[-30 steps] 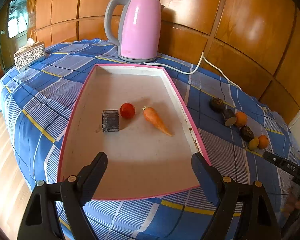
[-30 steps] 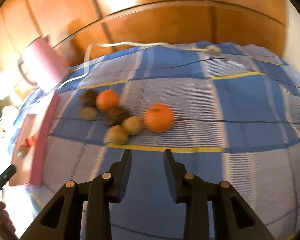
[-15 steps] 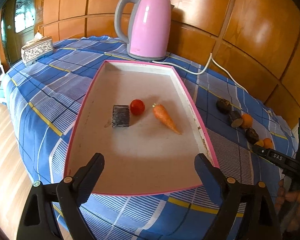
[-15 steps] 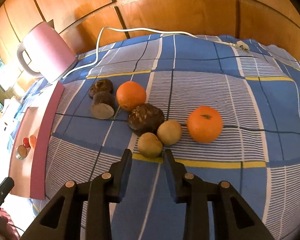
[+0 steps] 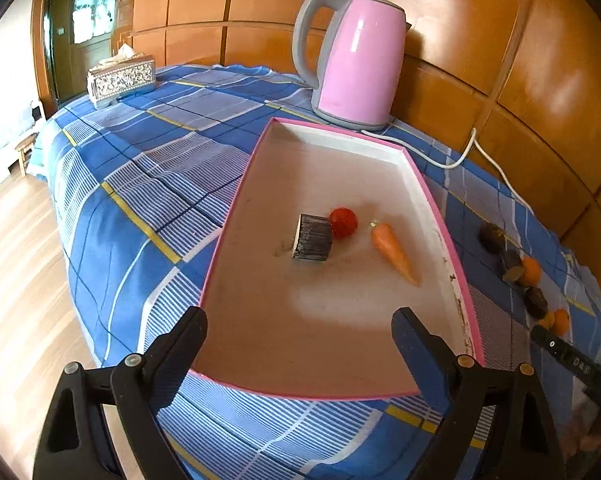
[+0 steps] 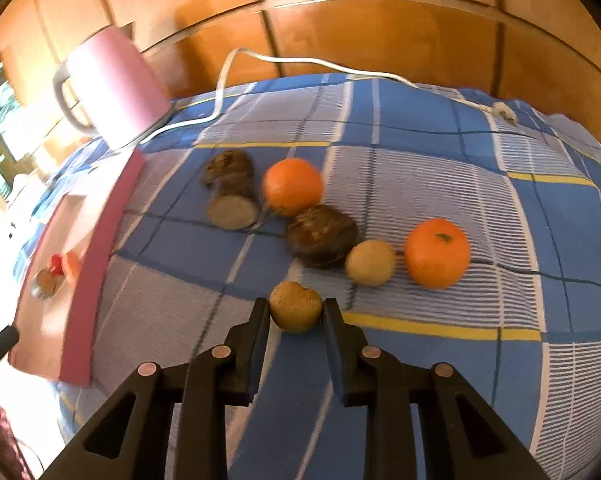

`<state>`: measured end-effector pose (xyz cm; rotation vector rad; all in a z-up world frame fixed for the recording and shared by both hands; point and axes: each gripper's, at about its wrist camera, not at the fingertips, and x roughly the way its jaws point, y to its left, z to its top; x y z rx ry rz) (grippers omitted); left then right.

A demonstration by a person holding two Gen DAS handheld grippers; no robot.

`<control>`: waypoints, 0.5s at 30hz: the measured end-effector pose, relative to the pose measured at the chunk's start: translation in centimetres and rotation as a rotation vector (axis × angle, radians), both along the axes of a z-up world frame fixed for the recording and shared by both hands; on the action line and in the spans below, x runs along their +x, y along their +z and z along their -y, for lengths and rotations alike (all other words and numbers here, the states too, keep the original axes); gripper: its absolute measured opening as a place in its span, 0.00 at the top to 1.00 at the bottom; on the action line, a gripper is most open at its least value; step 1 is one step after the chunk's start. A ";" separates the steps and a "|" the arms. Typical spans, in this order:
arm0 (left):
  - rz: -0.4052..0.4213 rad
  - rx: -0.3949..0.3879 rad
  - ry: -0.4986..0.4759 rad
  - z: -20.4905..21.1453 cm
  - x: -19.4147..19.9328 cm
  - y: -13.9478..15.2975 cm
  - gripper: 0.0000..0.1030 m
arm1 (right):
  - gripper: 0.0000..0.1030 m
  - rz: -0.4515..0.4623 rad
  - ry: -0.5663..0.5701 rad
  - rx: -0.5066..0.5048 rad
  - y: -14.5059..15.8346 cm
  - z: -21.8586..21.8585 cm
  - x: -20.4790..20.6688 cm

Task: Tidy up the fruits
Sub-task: 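Reach the right gripper to the small kiwi and grasp it, then carry the kiwi with the right gripper into the tray and release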

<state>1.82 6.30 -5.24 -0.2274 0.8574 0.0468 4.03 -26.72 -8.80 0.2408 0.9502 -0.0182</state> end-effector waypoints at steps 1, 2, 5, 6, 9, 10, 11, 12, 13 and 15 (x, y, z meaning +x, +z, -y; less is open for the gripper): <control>0.000 0.003 -0.001 0.0 0.0 0.0 0.09 | 0.74 0.001 0.013 0.008 0.1 -0.3 -0.1; 0.002 0.011 0.000 0.0 -0.1 0.1 0.09 | 0.74 0.006 0.037 0.022 0.4 -0.8 -0.2; 0.024 0.010 0.007 -0.3 -0.5 0.7 0.08 | 0.74 0.028 0.125 0.040 1.5 -2.8 -0.3; 0.043 0.006 0.014 -0.5 -0.7 1.1 0.08 | 0.74 0.038 0.160 0.042 2.0 -3.7 -0.3; 0.083 0.011 0.038 -1.1 -1.1 2.1 0.04 | 0.74 0.071 0.251 0.051 3.5 -6.2 0.0; 0.088 0.010 0.049 -1.4 -1.2 2.3 0.04 | 0.74 0.076 0.269 0.054 3.8 -6.9 0.1; 0.087 0.005 0.060 -1.8 -1.2 2.3 0.04 | 0.74 0.079 0.301 0.060 4.2 -7.8 0.4; 0.084 0.002 0.070 -2.1 -1.2 2.3 0.04 | 0.74 0.077 0.323 0.067 4.3 -8.6 0.8; 0.079 0.003 0.082 -2.4 -1.2 2.3 0.04 | 0.74 0.075 0.343 0.074 4.4 -9.3 1.0; 0.069 0.003 0.104 -2.9 -1.1 2.1 0.04 | 0.74 0.067 0.389 0.088 4.7 -10.9 1.8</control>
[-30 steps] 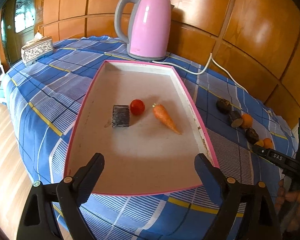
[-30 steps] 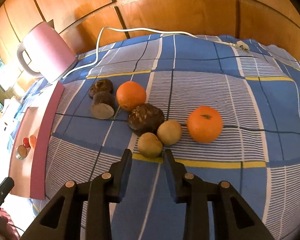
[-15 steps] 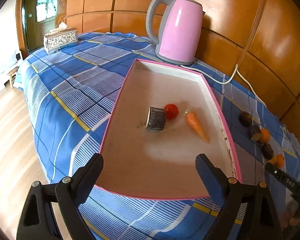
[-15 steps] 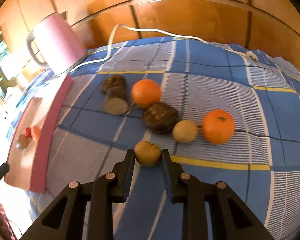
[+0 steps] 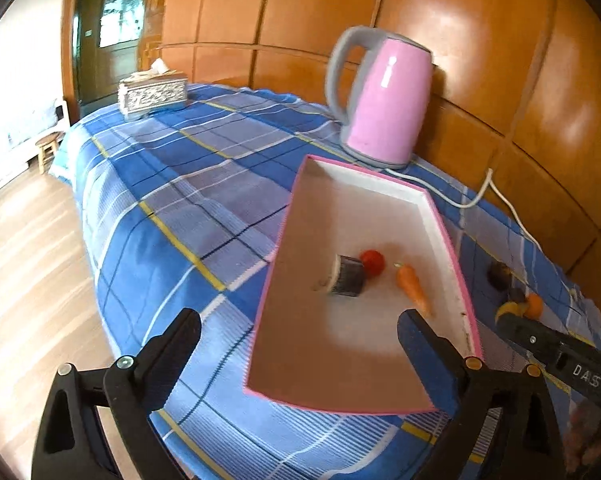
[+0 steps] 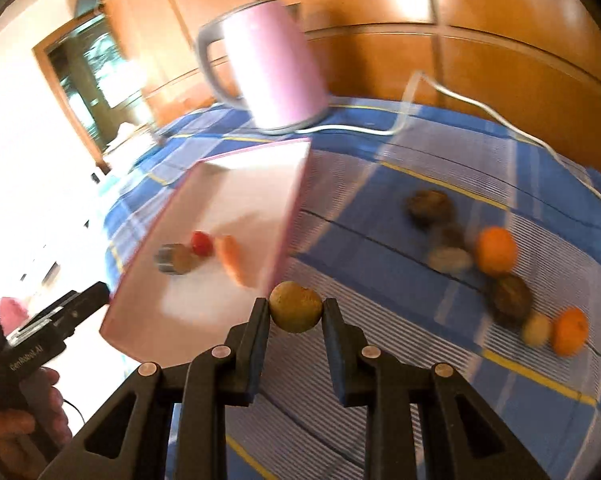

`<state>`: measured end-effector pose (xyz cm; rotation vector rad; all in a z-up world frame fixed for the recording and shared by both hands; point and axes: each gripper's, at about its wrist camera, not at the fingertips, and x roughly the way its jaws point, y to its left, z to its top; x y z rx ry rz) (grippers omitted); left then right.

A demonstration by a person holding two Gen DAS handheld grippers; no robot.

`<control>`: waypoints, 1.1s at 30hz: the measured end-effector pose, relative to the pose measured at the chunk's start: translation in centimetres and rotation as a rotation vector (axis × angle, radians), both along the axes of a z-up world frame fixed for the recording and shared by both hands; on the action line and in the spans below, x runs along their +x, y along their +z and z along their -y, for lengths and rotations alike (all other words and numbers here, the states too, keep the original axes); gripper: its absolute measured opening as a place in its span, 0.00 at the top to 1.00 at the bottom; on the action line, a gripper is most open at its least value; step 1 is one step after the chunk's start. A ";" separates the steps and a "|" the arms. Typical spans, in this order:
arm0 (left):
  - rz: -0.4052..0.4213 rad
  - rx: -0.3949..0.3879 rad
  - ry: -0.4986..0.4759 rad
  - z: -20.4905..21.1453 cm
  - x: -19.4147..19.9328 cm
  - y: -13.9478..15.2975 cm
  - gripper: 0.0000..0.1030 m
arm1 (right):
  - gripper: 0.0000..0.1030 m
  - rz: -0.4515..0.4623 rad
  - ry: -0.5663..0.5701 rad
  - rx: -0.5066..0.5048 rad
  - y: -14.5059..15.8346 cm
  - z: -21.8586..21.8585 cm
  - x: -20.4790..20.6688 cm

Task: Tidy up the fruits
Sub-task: 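Carry the kiwi with the right gripper into the tray and release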

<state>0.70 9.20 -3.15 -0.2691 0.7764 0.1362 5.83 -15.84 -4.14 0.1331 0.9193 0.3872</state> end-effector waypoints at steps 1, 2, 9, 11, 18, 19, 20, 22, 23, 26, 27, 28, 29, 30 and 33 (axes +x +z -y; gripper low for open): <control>-0.006 -0.001 0.008 -0.2 0.0 -0.1 0.04 | 0.74 -0.005 0.021 0.005 0.0 -0.9 0.3; -0.012 0.000 0.018 -0.5 0.1 -0.3 0.04 | 0.74 -0.011 0.043 0.008 0.0 -1.8 0.7; -0.029 -0.004 0.052 -1.5 0.1 -0.9 0.02 | 0.74 -0.056 0.126 -0.011 -1.1 -6.9 2.4; -0.035 -0.007 0.053 -1.6 0.1 -1.0 0.02 | 0.74 -0.052 0.137 -0.018 -1.1 -7.7 2.5; -0.040 -0.012 0.053 -1.7 0.1 -1.1 0.02 | 0.71 -0.041 0.122 -0.034 -1.1 -8.1 2.1; -0.040 -0.013 0.052 -1.7 0.1 -1.1 0.02 | 0.70 -0.041 0.110 -0.035 -1.2 -7.9 2.2; -0.040 -0.013 0.051 -1.7 0.1 -1.1 0.02 | 0.69 -0.040 0.100 -0.034 -1.2 -7.7 2.1; -0.039 -0.013 0.045 -1.5 0.1 -1.0 0.02 | 0.68 -0.037 0.083 -0.037 -1.2 -7.2 2.1; -0.036 -0.012 0.040 -1.4 0.1 -1.0 0.02 | 0.68 -0.037 0.075 -0.039 -1.1 -7.1 2.1; -0.033 -0.016 0.027 -1.1 0.0 -0.9 0.02 | 0.67 -0.032 0.037 -0.031 -0.9 -6.3 1.7; -0.031 -0.017 0.024 -1.0 0.0 -0.9 0.02 | 0.65 -0.026 0.017 -0.031 -0.8 -5.8 1.5; -0.029 -0.018 0.017 -0.9 0.0 -0.8 0.02 | 0.65 -0.022 0.005 -0.036 -0.7 -5.5 1.3; -0.025 -0.020 0.008 -0.7 0.0 -0.7 0.02 | 0.65 -0.013 -0.016 -0.044 -0.5 -5.1 1.0; -0.022 -0.020 0.002 -0.6 0.0 -0.6 0.02 | 0.65 -0.008 -0.032 -0.050 -0.5 -4.7 0.8; -0.010 -0.017 -0.029 0.1 -0.1 -0.3 0.02 | 0.64 0.007 -0.080 -0.072 -0.3 -3.7 0.1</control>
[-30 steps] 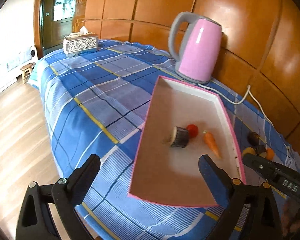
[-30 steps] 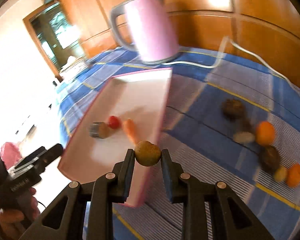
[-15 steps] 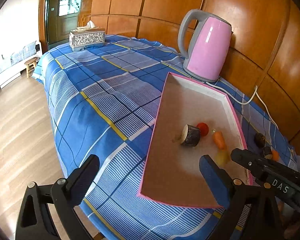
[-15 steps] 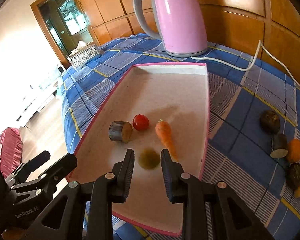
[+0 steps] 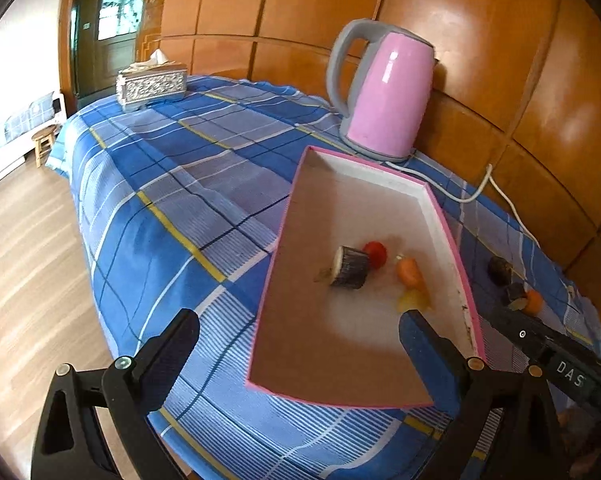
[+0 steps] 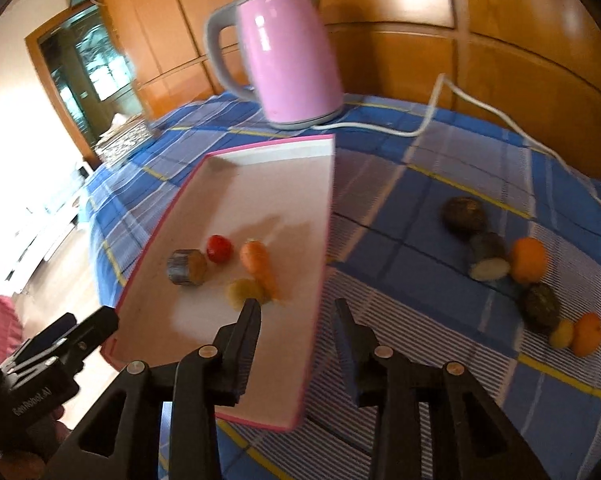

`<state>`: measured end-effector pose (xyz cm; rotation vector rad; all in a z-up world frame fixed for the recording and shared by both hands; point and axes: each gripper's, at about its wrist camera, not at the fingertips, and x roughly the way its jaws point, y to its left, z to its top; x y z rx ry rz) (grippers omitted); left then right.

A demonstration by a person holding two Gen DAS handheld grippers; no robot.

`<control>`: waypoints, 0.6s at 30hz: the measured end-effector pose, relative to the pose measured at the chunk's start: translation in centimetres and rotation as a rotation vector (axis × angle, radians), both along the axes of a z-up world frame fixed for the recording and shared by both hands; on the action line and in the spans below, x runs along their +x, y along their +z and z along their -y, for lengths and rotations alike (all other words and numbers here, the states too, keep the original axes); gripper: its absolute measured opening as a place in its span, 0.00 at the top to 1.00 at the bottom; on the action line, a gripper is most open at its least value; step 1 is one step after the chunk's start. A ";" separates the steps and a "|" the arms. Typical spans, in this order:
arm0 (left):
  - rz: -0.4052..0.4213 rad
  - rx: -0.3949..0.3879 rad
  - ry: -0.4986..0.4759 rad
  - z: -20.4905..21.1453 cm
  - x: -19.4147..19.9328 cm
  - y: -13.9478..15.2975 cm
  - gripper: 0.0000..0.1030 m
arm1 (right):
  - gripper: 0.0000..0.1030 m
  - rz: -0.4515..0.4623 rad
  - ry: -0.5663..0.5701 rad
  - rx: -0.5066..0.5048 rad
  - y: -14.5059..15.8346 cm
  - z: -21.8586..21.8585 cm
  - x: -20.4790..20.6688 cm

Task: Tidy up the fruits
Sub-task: 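Carry the kiwi with the right gripper into the tray and release, then lift the open right gripper away from the tray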

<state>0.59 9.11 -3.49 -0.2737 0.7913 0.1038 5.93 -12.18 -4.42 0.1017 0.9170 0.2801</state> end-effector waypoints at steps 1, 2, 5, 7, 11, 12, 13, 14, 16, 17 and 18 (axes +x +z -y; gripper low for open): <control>0.003 0.001 -0.007 0.1 0.0 0.0 0.02 | 0.64 0.005 -0.016 -0.008 0.1 0.3 -0.2; 0.006 0.004 -0.017 0.4 0.0 0.1 0.02 | 0.64 0.008 -0.029 -0.013 0.1 0.7 -0.3; 0.009 0.008 -0.047 1.1 0.0 0.3 0.02 | 0.63 0.021 -0.078 -0.027 0.2 1.8 -0.9; 0.011 0.011 -0.067 1.6 0.0 0.4 0.02 | 0.63 0.031 -0.103 -0.041 0.3 2.4 -1.3; 0.011 0.023 -0.120 2.9 0.1 0.6 0.02 | 0.63 0.050 -0.162 -0.073 0.4 3.9 -2.1; 0.016 0.025 -0.137 3.3 0.2 0.7 0.02 | 0.63 0.050 -0.179 -0.076 0.3 4.4 -2.3; 0.021 0.028 -0.151 3.6 0.2 0.8 0.02 | 0.63 0.050 -0.195 -0.079 0.3 4.9 -2.6; 0.023 0.029 -0.162 3.8 0.2 0.8 0.02 | 0.63 0.052 -0.211 -0.085 0.2 5.4 -2.8; 0.018 0.024 -0.188 4.4 0.4 0.8 0.02 | 0.63 0.058 -0.245 -0.102 0.2 6.4 -3.2; 0.012 0.026 -0.202 4.8 0.5 0.8 0.02 | 0.63 0.056 -0.271 -0.105 0.2 7.2 -3.5; 0.010 0.030 -0.213 5.2 0.6 0.8 0.02 | 0.63 0.049 -0.292 -0.102 0.1 8.0 -3.7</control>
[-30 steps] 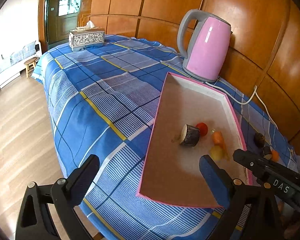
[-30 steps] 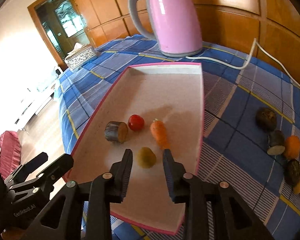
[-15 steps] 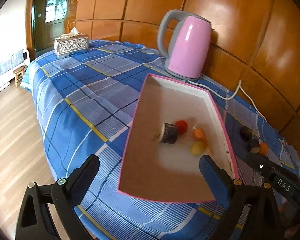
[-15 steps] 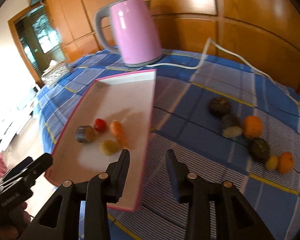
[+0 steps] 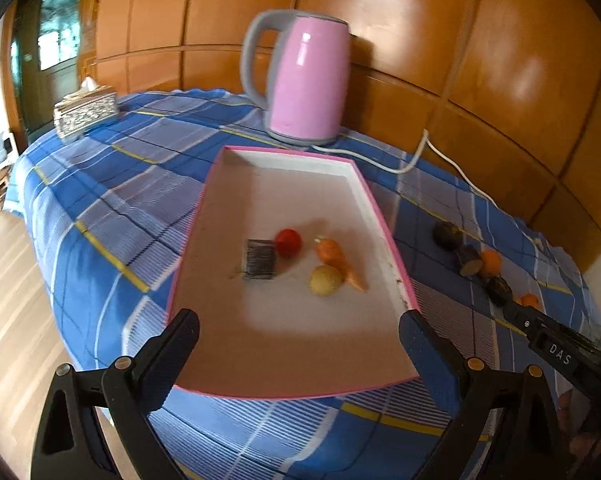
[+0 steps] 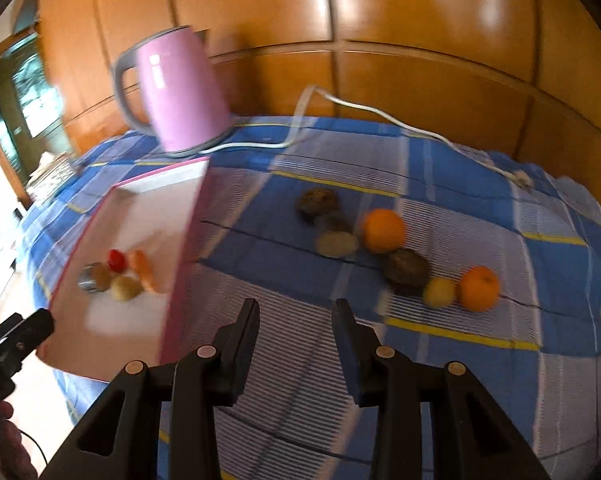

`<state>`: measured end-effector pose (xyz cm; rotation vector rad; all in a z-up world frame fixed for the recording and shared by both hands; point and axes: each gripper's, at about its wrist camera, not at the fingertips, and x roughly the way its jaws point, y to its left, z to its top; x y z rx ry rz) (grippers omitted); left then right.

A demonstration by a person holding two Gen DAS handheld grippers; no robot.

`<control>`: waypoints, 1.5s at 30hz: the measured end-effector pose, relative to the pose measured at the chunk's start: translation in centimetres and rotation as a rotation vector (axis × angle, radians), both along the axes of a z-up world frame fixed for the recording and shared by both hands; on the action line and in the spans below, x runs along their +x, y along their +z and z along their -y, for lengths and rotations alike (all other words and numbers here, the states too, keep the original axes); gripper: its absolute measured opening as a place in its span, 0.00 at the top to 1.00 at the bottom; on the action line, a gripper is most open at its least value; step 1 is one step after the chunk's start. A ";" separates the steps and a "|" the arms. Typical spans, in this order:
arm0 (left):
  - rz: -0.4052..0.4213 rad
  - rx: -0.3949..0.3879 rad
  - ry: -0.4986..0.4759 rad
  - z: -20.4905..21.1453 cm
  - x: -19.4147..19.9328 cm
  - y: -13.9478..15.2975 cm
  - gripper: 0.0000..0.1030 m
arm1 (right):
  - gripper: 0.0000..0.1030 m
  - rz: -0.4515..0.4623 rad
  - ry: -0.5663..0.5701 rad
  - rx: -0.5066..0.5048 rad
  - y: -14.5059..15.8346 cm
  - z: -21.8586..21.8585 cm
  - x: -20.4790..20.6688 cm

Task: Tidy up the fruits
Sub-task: 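Lift the open right gripper away from the tray, then reach the left gripper to the mandarin on the bed and grasp it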

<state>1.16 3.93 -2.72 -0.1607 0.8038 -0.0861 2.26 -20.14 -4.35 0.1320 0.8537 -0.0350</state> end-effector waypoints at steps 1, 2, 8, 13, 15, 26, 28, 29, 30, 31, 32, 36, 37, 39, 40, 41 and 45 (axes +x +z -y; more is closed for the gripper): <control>-0.002 0.003 -0.012 0.3 0.0 0.0 0.02 | 0.63 -0.005 -0.015 0.003 -0.1 0.5 -0.1; -0.002 0.006 -0.024 0.7 0.1 0.1 0.02 | 0.63 -0.013 -0.040 0.007 -0.3 1.3 -0.3; -0.012 0.004 -0.076 2.5 1.0 0.5 0.02 | 0.63 -0.049 -0.150 0.015 -1.4 4.9 -1.5; -0.014 0.015 -0.129 4.4 1.4 0.7 0.02 | 0.63 -0.053 -0.227 0.009 -1.7 7.6 -2.8; -0.018 0.024 -0.159 5.4 1.6 0.7 0.02 | 0.63 -0.058 -0.267 0.010 -1.9 8.9 -3.3; -0.026 0.024 -0.395 12.2 1.9 0.8 0.02 | 0.63 -0.057 -0.390 0.003 -2.2 13.3 -5.4; -0.035 0.026 -0.431 13.3 1.8 0.6 0.03 | 0.63 -0.057 -0.411 -0.009 -2.2 14.0 -5.7; -0.039 0.027 -0.443 13.7 1.8 0.5 0.03 | 0.63 -0.058 -0.422 -0.011 -2.3 14.3 -5.9; -0.045 0.025 -0.455 14.1 1.8 0.3 0.04 | 0.63 -0.059 -0.437 -0.012 -2.4 14.8 -6.1; -0.053 0.024 -0.468 14.6 1.8 0.2 0.05 | 0.63 -0.061 -0.447 -0.013 -2.5 15.1 -6.3; -0.058 0.024 -0.476 15.0 1.8 0.1 0.05 | 0.63 -0.062 -0.454 -0.014 -2.6 15.4 -6.4; -0.071 0.034 -0.521 16.4 1.8 -0.3 0.12 | 0.63 -0.068 -0.482 -0.010 -3.0 16.4 -6.9; -0.068 0.039 -0.528 16.7 1.8 -0.3 0.13 | 0.63 -0.069 -0.487 -0.011 -3.0 16.6 -7.0; -0.063 0.039 -0.548 17.2 1.8 -0.3 0.13 | 0.63 -0.067 -0.498 -0.010 -3.1 17.1 -7.3; -0.061 0.036 -0.557 17.5 1.7 -0.3 0.13 | 0.63 -0.067 -0.502 -0.010 -3.2 17.2 -7.4; -0.059 0.034 -0.566 17.7 1.7 -0.3 0.13 | 0.63 -0.068 -0.510 -0.011 -3.2 17.5 -7.5; -0.055 0.034 -0.615 18.8 1.8 -0.3 0.13 | 0.63 -0.074 -0.537 -0.016 -3.5 18.4 -8.0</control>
